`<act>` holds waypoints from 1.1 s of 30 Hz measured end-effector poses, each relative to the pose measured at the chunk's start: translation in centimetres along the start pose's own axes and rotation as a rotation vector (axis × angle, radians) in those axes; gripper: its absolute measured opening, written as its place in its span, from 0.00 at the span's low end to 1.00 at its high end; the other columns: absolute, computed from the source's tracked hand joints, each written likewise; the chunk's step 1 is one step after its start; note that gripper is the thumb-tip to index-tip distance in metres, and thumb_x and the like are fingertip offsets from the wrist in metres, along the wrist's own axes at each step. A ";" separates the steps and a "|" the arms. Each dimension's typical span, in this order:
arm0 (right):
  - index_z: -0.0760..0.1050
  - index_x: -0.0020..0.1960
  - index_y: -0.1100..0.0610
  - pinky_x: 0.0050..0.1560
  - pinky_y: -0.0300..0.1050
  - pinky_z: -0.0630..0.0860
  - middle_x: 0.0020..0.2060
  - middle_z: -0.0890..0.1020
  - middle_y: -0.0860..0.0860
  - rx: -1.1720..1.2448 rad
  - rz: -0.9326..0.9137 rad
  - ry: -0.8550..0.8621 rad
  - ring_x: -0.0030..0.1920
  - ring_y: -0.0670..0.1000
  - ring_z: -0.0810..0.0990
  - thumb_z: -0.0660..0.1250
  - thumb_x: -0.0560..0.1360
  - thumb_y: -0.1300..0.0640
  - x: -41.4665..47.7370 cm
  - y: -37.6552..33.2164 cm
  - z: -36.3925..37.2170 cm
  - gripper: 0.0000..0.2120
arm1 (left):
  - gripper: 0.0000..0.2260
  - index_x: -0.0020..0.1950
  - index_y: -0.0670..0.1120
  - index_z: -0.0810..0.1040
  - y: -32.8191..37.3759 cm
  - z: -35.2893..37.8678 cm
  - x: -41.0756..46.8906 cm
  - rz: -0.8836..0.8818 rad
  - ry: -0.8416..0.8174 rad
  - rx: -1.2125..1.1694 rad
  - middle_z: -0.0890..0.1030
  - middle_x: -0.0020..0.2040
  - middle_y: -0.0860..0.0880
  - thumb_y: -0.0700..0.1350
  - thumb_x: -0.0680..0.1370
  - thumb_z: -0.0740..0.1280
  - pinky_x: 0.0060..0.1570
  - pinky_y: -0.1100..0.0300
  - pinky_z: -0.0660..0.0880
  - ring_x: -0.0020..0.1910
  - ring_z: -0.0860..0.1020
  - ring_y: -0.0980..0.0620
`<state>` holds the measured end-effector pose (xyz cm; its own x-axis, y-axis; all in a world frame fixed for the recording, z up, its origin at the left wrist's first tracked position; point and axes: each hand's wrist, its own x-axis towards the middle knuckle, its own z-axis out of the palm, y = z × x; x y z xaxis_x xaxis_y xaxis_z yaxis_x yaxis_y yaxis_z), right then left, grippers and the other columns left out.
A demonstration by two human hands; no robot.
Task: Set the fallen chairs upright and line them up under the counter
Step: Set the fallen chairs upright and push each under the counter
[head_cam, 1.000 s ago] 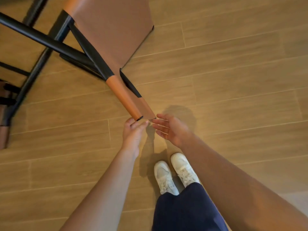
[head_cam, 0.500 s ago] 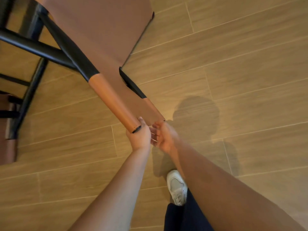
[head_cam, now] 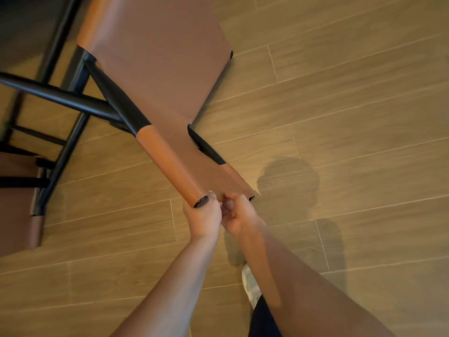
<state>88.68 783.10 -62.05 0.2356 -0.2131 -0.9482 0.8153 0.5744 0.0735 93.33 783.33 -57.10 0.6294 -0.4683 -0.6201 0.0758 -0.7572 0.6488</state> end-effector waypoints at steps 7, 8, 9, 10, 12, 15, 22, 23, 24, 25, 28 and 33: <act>0.72 0.60 0.66 0.40 0.52 0.78 0.46 0.80 0.63 0.224 0.023 -0.042 0.43 0.60 0.79 0.58 0.79 0.65 -8.0 -2.8 2.3 0.12 | 0.05 0.48 0.41 0.73 6.7 -1.4 -6.0 -0.033 -0.059 -0.072 0.79 0.44 0.47 0.34 0.75 0.65 0.26 0.68 0.75 0.37 0.83 0.50; 0.73 0.58 0.66 0.47 0.53 0.78 0.45 0.80 0.63 0.255 0.018 -0.048 0.44 0.60 0.79 0.58 0.80 0.64 -9.4 -3.3 2.5 0.10 | 0.06 0.44 0.43 0.72 8.1 -1.8 -7.2 -0.013 -0.085 -0.071 0.78 0.42 0.49 0.33 0.75 0.64 0.28 0.66 0.77 0.34 0.82 0.53; 0.73 0.54 0.66 0.53 0.53 0.78 0.45 0.80 0.63 0.286 0.015 -0.047 0.45 0.60 0.79 0.58 0.80 0.64 -10.7 -3.7 2.7 0.08 | 0.08 0.42 0.46 0.72 9.2 -2.1 -8.2 0.025 -0.108 -0.058 0.78 0.40 0.50 0.33 0.75 0.64 0.31 0.63 0.79 0.30 0.82 0.55; 0.73 0.52 0.65 0.56 0.54 0.77 0.45 0.80 0.63 0.310 0.010 -0.042 0.46 0.60 0.80 0.59 0.80 0.63 -11.9 -4.2 2.8 0.07 | 0.10 0.41 0.47 0.71 10.4 -2.4 -9.2 0.066 -0.134 -0.050 0.78 0.39 0.51 0.32 0.75 0.63 0.36 0.59 0.81 0.27 0.81 0.57; 0.73 0.53 0.65 0.53 0.54 0.79 0.49 0.81 0.62 0.370 0.005 -0.065 0.50 0.60 0.81 0.60 0.79 0.64 -14.6 -5.0 3.2 0.05 | 0.11 0.42 0.49 0.72 12.8 -3.2 -11.2 0.122 -0.191 -0.037 0.80 0.42 0.50 0.32 0.75 0.63 0.45 0.52 0.81 0.28 0.82 0.57; 0.73 0.53 0.66 0.36 0.53 0.79 0.52 0.81 0.63 0.424 -0.024 -0.115 0.49 0.61 0.82 0.59 0.77 0.68 -19.0 -6.4 3.9 0.07 | 0.12 0.45 0.48 0.75 16.6 -4.3 -13.8 0.143 -0.249 -0.052 0.81 0.49 0.47 0.31 0.75 0.63 0.45 0.51 0.82 0.30 0.83 0.54; 0.71 0.51 0.69 0.56 0.61 0.74 0.47 0.79 0.66 0.450 -0.118 -0.188 0.60 0.65 0.76 0.55 0.79 0.69 -27.5 -10.9 7.9 0.07 | 0.09 0.54 0.37 0.73 26.0 -4.7 -18.7 0.027 -0.351 -0.146 0.79 0.48 0.41 0.30 0.76 0.62 0.32 0.57 0.81 0.40 0.82 0.45; 0.71 0.54 0.69 0.55 0.62 0.74 0.51 0.78 0.67 0.439 -0.128 -0.190 0.62 0.66 0.75 0.54 0.80 0.69 -28.4 -11.6 8.9 0.09 | 0.08 0.53 0.37 0.73 27.3 -4.7 -18.9 0.015 -0.359 -0.158 0.79 0.50 0.39 0.30 0.76 0.62 0.33 0.57 0.82 0.42 0.82 0.44; 0.70 0.59 0.70 0.52 0.63 0.73 0.55 0.77 0.68 0.434 -0.131 -0.190 0.63 0.66 0.74 0.53 0.80 0.69 -28.9 -12.1 9.8 0.11 | 0.06 0.51 0.37 0.73 28.4 -4.7 -18.9 0.010 -0.363 -0.158 0.79 0.52 0.38 0.30 0.76 0.62 0.33 0.57 0.82 0.43 0.82 0.43; 0.68 0.62 0.70 0.49 0.63 0.73 0.58 0.76 0.67 0.419 -0.139 -0.200 0.63 0.66 0.74 0.52 0.80 0.68 -29.6 -12.5 10.8 0.13 | 0.06 0.50 0.38 0.73 29.6 -4.8 -18.8 0.011 -0.373 -0.160 0.79 0.53 0.38 0.30 0.76 0.62 0.34 0.57 0.82 0.44 0.82 0.43; 0.67 0.64 0.69 0.54 0.64 0.73 0.62 0.74 0.68 0.374 -0.175 -0.235 0.63 0.67 0.74 0.52 0.80 0.68 -31.1 -13.5 13.8 0.14 | 0.12 0.59 0.37 0.73 32.9 -5.3 -17.9 0.018 -0.420 -0.190 0.79 0.55 0.37 0.30 0.76 0.62 0.35 0.56 0.82 0.47 0.82 0.42; 0.67 0.62 0.69 0.64 0.66 0.69 0.63 0.73 0.70 0.350 -0.197 -0.273 0.64 0.69 0.73 0.51 0.79 0.69 -33.2 -14.3 18.8 0.13 | 0.10 0.53 0.40 0.73 37.3 -6.8 -16.3 -0.009 -0.424 -0.288 0.80 0.53 0.38 0.29 0.75 0.61 0.32 0.56 0.81 0.49 0.81 0.41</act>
<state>79.13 767.07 -25.79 0.1514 -0.5177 -0.8421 0.9761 0.2124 0.0449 91.17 765.81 -19.80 0.2630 -0.6515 -0.7116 0.3273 -0.6336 0.7010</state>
